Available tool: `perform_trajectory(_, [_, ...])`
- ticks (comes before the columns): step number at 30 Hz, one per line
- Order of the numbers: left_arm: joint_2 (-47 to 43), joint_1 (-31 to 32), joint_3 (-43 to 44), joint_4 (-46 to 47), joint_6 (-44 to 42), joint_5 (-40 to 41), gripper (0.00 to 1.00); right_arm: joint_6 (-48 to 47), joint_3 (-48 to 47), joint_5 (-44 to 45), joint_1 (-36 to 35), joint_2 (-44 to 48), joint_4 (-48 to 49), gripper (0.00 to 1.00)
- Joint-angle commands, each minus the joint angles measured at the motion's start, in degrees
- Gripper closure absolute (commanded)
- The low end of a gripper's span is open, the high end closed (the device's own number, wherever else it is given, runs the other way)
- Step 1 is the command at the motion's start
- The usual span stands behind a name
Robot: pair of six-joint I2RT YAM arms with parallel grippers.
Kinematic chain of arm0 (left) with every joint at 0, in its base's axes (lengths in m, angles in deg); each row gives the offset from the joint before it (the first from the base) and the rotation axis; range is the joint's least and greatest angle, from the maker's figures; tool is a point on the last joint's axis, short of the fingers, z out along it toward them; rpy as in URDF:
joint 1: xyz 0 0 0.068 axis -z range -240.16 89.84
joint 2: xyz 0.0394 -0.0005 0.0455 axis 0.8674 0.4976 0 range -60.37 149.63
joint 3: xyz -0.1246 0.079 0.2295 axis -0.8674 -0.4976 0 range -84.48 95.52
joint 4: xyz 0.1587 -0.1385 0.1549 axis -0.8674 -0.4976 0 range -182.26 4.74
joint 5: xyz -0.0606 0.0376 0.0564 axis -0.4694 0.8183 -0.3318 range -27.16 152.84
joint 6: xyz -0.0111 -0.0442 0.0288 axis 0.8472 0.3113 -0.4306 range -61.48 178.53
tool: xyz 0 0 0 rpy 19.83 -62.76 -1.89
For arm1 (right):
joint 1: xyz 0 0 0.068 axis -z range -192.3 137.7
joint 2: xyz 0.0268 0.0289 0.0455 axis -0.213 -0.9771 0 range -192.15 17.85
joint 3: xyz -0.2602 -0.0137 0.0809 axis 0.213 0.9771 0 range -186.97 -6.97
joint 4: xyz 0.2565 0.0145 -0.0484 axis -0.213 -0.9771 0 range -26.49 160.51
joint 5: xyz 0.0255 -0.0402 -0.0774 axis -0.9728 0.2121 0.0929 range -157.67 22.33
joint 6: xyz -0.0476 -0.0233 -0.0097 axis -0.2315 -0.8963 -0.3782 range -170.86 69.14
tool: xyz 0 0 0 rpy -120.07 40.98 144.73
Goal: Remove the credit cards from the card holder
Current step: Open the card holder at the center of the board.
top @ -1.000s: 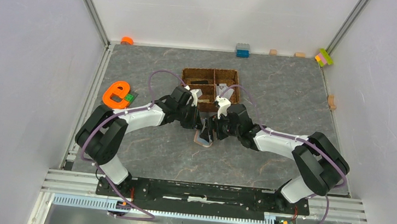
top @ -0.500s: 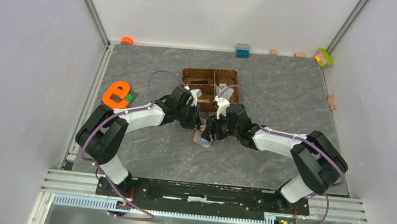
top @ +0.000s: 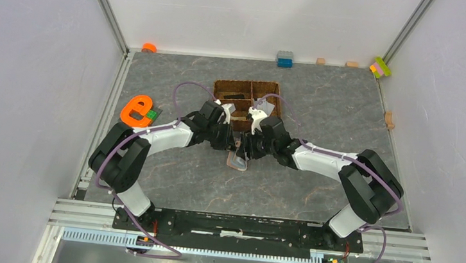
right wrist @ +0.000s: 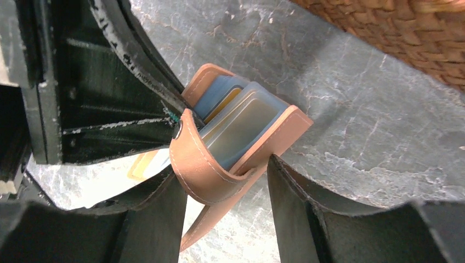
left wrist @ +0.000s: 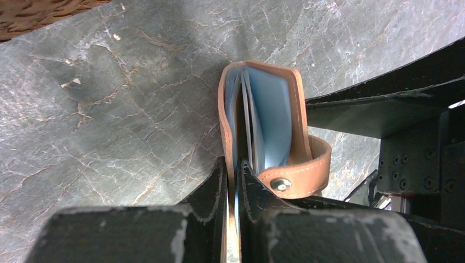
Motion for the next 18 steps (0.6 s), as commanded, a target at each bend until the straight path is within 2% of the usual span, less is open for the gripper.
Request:
perform_trajectory(1, [-0.2,0.5,1.5,0.9,1.3,-3.2,0.96,-3.2,-1.6,9.9,0.2,-2.2,-5.0,0.42])
perform_trajectory(4, [0.1,0.5,1.8,0.4,1.2,-2.8,0.96,-3.2,-1.7,11.9,0.2,-1.9,-5.5,0.43])
perform_trajectory(9, [0.2,0.5,1.9,-0.2,1.2,-2.1,0.97,-3.3,-1.6,11.9,0.2,-1.9,-5.5,0.52])
perform_trajectory(16, [0.2,0.5,2.0,-0.3,1.1,-2.1,0.97,-2.2,0.4,7.7,0.3,0.2,-1.8,0.74])
perform_trajectory(18, [0.1,0.5,2.1,-0.3,1.1,-2.1,0.97,-2.0,1.0,7.5,0.4,1.0,-1.1,0.76])
